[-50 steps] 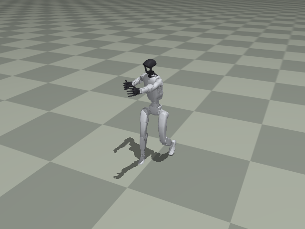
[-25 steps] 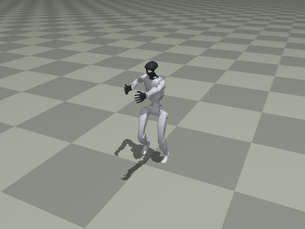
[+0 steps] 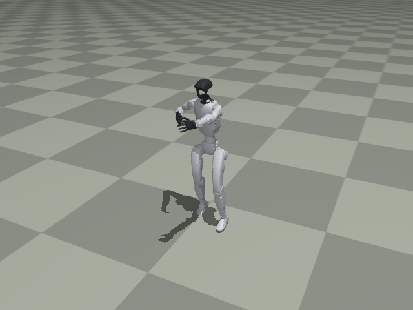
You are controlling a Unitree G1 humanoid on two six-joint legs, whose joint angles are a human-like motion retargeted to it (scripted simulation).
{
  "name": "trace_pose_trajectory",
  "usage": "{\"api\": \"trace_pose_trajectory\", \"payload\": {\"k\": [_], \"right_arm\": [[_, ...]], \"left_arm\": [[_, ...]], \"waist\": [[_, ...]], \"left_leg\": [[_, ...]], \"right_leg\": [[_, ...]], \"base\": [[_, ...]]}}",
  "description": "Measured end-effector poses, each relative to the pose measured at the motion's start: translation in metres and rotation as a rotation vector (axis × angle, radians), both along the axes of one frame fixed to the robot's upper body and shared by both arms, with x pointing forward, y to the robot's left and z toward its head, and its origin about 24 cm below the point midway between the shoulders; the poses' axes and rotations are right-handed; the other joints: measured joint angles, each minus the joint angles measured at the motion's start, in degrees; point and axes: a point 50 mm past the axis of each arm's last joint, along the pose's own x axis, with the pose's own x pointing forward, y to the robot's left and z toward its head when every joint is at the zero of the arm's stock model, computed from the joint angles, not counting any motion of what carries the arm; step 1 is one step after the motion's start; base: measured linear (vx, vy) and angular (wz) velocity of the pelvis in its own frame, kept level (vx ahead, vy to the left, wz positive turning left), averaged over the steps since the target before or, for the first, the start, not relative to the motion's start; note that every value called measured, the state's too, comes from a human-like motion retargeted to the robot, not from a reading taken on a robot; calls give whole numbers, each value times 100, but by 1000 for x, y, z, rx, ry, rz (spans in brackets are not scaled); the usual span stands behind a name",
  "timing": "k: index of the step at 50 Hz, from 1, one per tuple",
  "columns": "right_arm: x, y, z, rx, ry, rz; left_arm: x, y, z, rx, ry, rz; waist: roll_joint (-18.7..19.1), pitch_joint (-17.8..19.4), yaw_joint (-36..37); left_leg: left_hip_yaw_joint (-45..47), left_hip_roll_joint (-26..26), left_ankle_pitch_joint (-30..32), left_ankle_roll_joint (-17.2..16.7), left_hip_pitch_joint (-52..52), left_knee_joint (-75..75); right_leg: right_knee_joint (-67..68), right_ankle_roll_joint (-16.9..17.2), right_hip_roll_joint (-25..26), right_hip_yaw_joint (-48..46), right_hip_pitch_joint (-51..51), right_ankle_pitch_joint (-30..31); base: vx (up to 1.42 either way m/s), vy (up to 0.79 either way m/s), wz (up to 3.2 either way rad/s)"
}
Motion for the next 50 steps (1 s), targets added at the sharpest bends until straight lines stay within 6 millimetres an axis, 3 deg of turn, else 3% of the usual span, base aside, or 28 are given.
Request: {"api": "trace_pose_trajectory", "payload": {"k": [3, 6, 8, 10, 13, 15, 17, 20, 23, 25, 27, 30, 33, 38, 43, 47, 50], "right_arm": [[-4, -3, 5, -25, -49, 15], [-2, -13, 10, -57, -82, -36], [2, -22, 7, -49, -54, -103], [3, -31, -1, -14, 16, -162], [-1, -40, -25, 25, 143, -202], [-4, -45, -38, 13, 190, -208], [-7, -48, -43, -11, 188, -219], [-11, -54, -36, -45, 126, -265], [-14, -64, -21, -61, 44, -339], [-16, -71, -10, -51, -12, -381], [-18, -74, 2, -23, -72, -399], [-19, -72, 16, 20, -151, -375], [-18, -65, 17, 58, -164, -346], [-22, -63, 3, 107, -117, -354], [-32, -73, -8, 109, -86, -411], [-22, -78, -11, 129, -76, -459], [-4, -81, -16, 207, -32, -511]], "left_arm": [[-2, 14, -6, 4, 15, 22], [-7, 27, 3, 10, 5, 77], [-11, 29, 17, 3, -20, 106], [-14, 28, 28, 5, -36, 111], [-12, 29, 19, 27, 4, 78], [-11, 40, -11, 21, 54, 47], [-17, 57, -55, -34, 103, 21], [-42, 77, -125, -155, 158, -28], [-79, 77, -184, -229, 225, -111], [-104, 69, -209, -231, 270, -175], [-124, 59, -223, -206, 300, -242], [-150, 44, -230, -171, 301, -320], [-170, 27, -237, -221, 270, -370], [-194, -3, -243, -311, 215, -440], [-211, -22, -233, -244, 187, -554], [-216, -27, -227, -217, 189, -598], [-206, -30, -228, -190, 223, -607]], "waist": [[54, -120, 44], [-25, -32, 78], [-238, 156, 91], [-411, 426, 133], [-354, 655, 315], [-192, 624, 392], [-51, 451, 321], [112, 86, 191], [141, -139, 178], [141, -103, 195], [190, 101, 211], [301, 529, 206], [349, 705, 162], [379, 574, 96], [280, 354, 428], [193, 460, 525], [-1, 692, 555]], "left_leg": [[-490, -28, 497, -292, 386, -1749], [-682, -113, 756, -147, 447, -1728], [-529, -280, 440, 143, 245, -847], [-298, -330, -290, 276, -27, 329], [30, -105, -911, 151, -36, 1051], [315, 38, -917, 13, 243, 799], [663, 57, -672, -122, 692, 110], [1219, -11, -156, -274, 1336, -933], [1623, -39, 77, -180, 1580, -819], [1664, 77, -90, -59, 1469, 50], [1455, 248, -515, 9, 1214, 1212], [992, 405, -1240, 61, 846, 2613], [524, 288, -1556, 81, 668, 2815], [-900, -449, -1398, -2, 764, 1130], [-2946, -1134, -835, -182, 951, -674], [-2563, -860, -625, -187, 660, -681], [-1693, -647, -1163, -138, 263, 92]], "right_leg": [[397, 8, 155, 215, 88, 53], [2045, -158, 266, 266, -391, -476], [3220, -281, 100, 154, -814, -969], [4029, -407, -138, -57, -1170, -1426], [3995, -580, -364, -516, -1551, -1671], [3252, -596, -500, -926, -1640, -1592], [2123, -488, -679, -1496, -1547, -1305], [432, -255, -790, -2325, -1294, -491], [-527, -250, -705, -2255, -1036, 314], [-564, -364, -630, -1834, -926, 338], [-77, -443, -501, -1403, -964, -53], [960, -465, -198, -891, -1212, -663], [1242, -431, 90, -398, -1257, -777], [136, -199, 291, 533, -791, -54], [-901, -24, 440, 1776, -612, 684], [-425, -175, 972, 2531, -1104, 414], [665, -521, 1015, 1457, -1996, -98]], "base": [[67, 23, -57], [57, 26, -68], [48, 23, -48], [45, 21, -52], [43, 17, -97], [42, 12, -134], [44, 8, -142], [45, 2, -160], [43, -2, -176], [39, 0, -175], [33, 5, -179], [27, 10, -193], [24, 11, -186], [22, 14, -169], [8, 16, -224], [-14, 18, -244], [-22, 15, -228]]}}
